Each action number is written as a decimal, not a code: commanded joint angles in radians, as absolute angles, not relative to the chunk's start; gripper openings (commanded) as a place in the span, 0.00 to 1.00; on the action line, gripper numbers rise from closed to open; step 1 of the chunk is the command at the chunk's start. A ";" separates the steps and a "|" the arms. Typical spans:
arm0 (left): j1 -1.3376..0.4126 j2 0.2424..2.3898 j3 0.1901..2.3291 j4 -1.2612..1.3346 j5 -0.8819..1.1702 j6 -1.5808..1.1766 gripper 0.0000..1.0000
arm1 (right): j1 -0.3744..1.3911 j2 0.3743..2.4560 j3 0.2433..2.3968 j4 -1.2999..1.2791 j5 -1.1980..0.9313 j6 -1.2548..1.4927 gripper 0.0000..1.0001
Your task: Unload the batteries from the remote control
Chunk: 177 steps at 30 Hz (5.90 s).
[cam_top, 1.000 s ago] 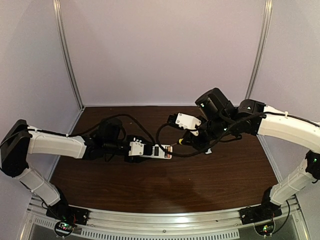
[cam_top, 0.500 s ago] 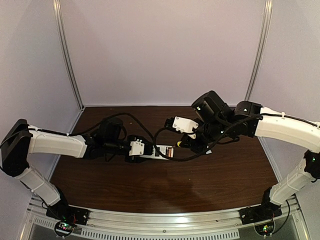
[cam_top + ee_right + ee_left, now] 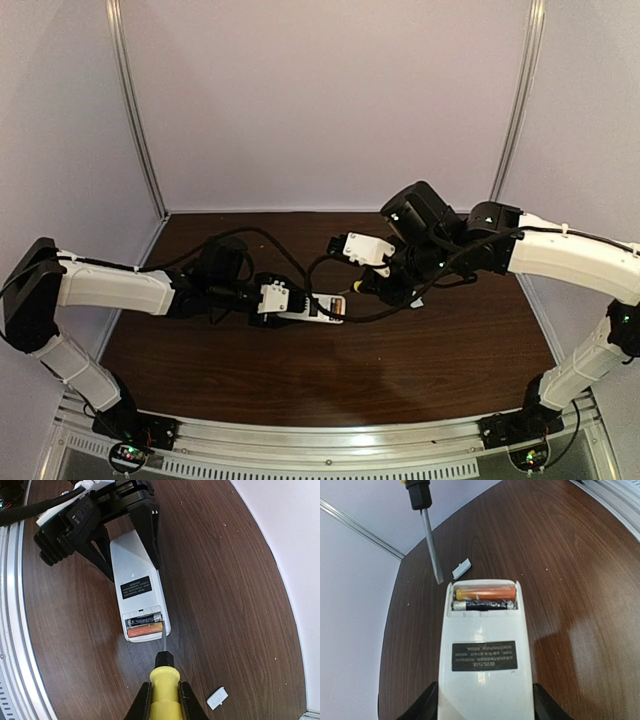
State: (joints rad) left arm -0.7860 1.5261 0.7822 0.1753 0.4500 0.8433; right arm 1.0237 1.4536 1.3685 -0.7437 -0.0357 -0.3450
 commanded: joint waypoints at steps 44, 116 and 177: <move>-0.781 1.539 0.828 0.170 0.484 0.836 0.00 | 1.049 1.533 1.365 -0.785 0.054 -0.350 0.00; -0.811 1.541 0.799 0.210 0.358 0.886 0.00 | 1.095 1.746 1.487 -0.901 0.003 -0.336 0.00; -0.830 1.512 0.705 0.398 0.174 0.988 0.00 | 1.088 1.844 1.597 -0.970 -0.091 -0.401 0.00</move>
State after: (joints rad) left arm -0.8341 1.5581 0.6918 0.1844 0.2234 0.9886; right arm 1.0794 1.8061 1.5723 -0.8833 0.0154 -0.3973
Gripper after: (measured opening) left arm 0.557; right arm 0.169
